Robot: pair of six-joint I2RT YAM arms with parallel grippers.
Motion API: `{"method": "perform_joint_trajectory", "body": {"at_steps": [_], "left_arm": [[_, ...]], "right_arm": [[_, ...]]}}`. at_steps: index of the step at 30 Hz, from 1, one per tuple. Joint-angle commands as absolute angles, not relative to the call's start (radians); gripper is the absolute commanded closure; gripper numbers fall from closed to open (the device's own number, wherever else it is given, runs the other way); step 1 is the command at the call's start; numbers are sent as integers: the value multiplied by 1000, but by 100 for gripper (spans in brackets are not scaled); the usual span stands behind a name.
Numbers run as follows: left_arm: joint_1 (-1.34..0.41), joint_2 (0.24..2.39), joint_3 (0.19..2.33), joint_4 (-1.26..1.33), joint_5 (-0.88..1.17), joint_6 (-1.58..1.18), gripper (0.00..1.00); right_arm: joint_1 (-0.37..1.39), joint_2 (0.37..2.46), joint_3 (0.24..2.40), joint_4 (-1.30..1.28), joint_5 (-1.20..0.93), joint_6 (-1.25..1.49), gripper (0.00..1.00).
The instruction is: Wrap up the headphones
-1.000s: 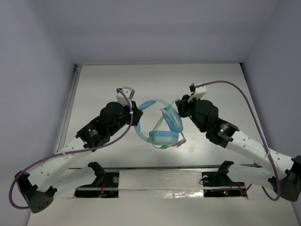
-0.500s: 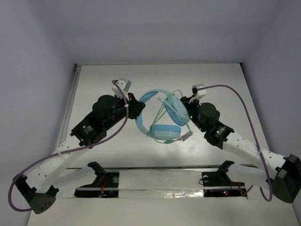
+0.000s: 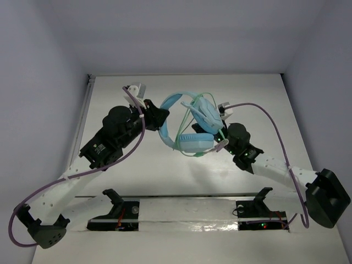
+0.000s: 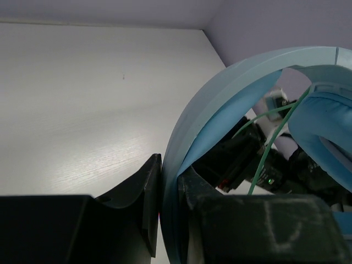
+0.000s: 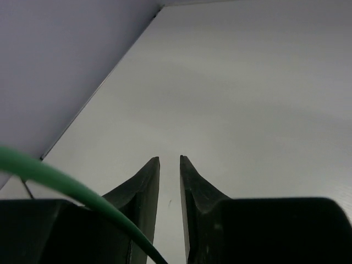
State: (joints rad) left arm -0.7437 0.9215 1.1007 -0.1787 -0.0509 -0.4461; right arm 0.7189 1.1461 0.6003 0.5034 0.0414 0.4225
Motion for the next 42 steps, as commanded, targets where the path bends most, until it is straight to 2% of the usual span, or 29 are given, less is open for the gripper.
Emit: {"method": "perform_joint_trajectory", "body": {"at_steps": [1,5,9,11,14,19,25,28,36,42], "left_arm": [[-733,925,1134,-11,-150,-555,100],[-733,945,1083,60,-227,-606,100],[-733,977,1040,117,-305,-640,100],[-733,997,1014,141,-389,-653,100],[-733,1040,977,178,-488,-670,100],[-715,1121,898,297,-597,-738,100],[-715,1250,891,354,-649,-793,100],[-697,1313,894,362,-681,-795,100],[-661,1521,907,417,-631,-798,100],[-611,1698,988,446,-583,-720,100]], "right_arm": [[713,1184,571,626,-58,528,72],[713,1206,528,666,-64,601,73],[713,1229,515,663,-54,653,84],[713,1238,515,654,-41,684,94],[722,1261,494,681,-46,744,94],[733,1379,480,778,-54,865,92],[753,1591,483,929,-43,994,84],[753,1660,485,980,-66,1037,83],[753,1759,451,1017,-45,1138,82],[772,1617,350,942,-5,1138,62]]}}
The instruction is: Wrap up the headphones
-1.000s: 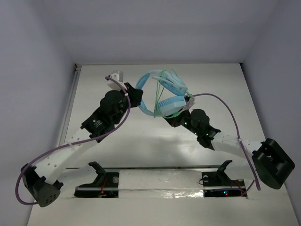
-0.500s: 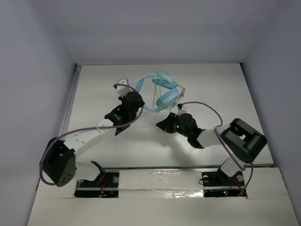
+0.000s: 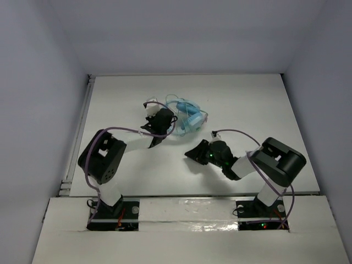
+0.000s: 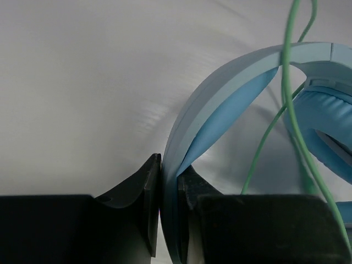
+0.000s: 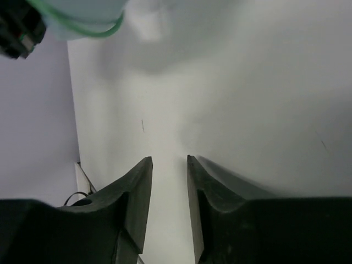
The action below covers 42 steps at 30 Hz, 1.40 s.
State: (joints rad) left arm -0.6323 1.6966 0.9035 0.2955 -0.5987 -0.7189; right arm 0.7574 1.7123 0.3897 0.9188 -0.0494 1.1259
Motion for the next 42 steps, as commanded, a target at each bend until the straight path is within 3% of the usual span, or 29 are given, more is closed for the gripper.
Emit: {"method": "perform_joint_trajectory", "body": {"at_steps": [1,9,12,13,14,15,18,19,21,22,26,31,32,33,35,36,39,42], "left_arm": [[-611,1736,1012,445,-580,-712,100],[-548,1894,1158,408,-541,-646,100],[-535,1931,1192,400,-497,-638,80],[-525,1937,1193,405,-488,-634,67],[-525,1939,1195,403,-477,-626,60],[-525,1939,1196,400,-465,-620,54],[-525,1924,1187,374,-434,-606,34],[-525,1904,1168,362,-416,-601,15],[-525,1872,1141,339,-420,-606,12],[-525,1823,1093,345,-417,-606,1],[-525,1646,944,364,-431,-611,1],[-525,1354,803,347,-446,-606,1],[-525,1318,793,333,-452,-601,1],[-525,1281,789,313,-460,-600,1],[-525,1180,776,266,-442,-589,1],[-525,1143,773,256,-430,-574,1],[-525,999,756,216,-364,-548,1],[-534,867,764,125,-341,-548,1]], "right_arm": [[782,1579,335,922,26,1122,61],[825,1087,333,432,169,994,44],[825,922,380,243,224,934,36],[825,857,394,204,238,904,35],[825,827,411,166,254,888,14],[825,804,426,103,271,871,1],[825,755,515,3,333,798,0],[825,746,553,-30,345,767,0],[825,714,580,-49,366,741,0],[825,703,592,-57,392,715,0],[825,663,667,-94,436,658,1],[825,603,699,-117,478,609,10],[825,597,706,-123,486,603,24],[825,588,716,-135,491,598,31],[825,563,729,-147,502,580,70],[825,555,736,-165,506,575,85],[825,517,781,-214,526,560,100],[825,450,814,-253,538,564,100]]}}
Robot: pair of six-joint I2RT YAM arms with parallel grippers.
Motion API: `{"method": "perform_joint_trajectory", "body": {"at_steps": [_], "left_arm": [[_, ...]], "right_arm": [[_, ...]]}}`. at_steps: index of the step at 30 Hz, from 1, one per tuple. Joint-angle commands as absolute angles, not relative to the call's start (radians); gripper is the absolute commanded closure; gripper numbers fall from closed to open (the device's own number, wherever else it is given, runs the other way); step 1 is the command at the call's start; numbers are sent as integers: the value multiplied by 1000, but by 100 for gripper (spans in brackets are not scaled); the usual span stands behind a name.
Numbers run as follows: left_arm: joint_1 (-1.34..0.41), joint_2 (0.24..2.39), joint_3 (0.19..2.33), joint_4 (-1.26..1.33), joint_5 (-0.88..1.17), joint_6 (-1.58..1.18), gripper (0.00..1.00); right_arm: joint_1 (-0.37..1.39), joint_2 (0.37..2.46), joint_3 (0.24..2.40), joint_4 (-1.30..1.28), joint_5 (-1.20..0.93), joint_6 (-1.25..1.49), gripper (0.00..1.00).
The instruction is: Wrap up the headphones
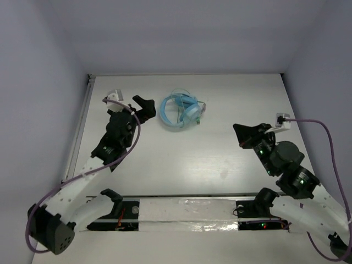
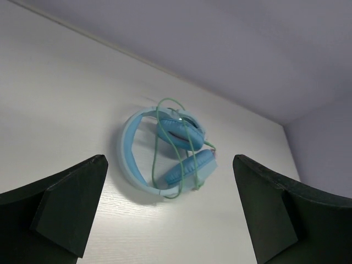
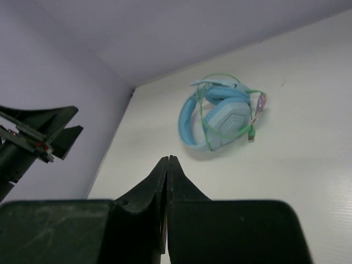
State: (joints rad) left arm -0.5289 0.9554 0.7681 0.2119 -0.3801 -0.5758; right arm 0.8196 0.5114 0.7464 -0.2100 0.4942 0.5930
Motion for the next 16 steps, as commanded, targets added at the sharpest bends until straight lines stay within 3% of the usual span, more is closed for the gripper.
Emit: {"method": "perform_joint_trajectory", "body": {"at_steps": [1,3,4,5,6,10,16], "left_arm": [[-534,804,770,85,-315,-543,1],[-534,741,775,55,-282,-534,1],[-534,682,775,26,-263,-528,1],[-534,657,779,12,-261,-529,1],[-534,631,779,2,-264,-531,1],[-534,517,776,-69,-297,-522,1],[-534,483,750,-119,-319,-526,1]], "right_arm": [[825,430,822,-261,537,568,100],[825,381,844,-293,535,566,80],[825,371,853,-308,543,565,63],[825,367,862,-327,555,568,19],[825,364,879,-377,580,581,1],[825,357,862,-436,672,624,0],[825,382,867,-423,629,649,0]]}}
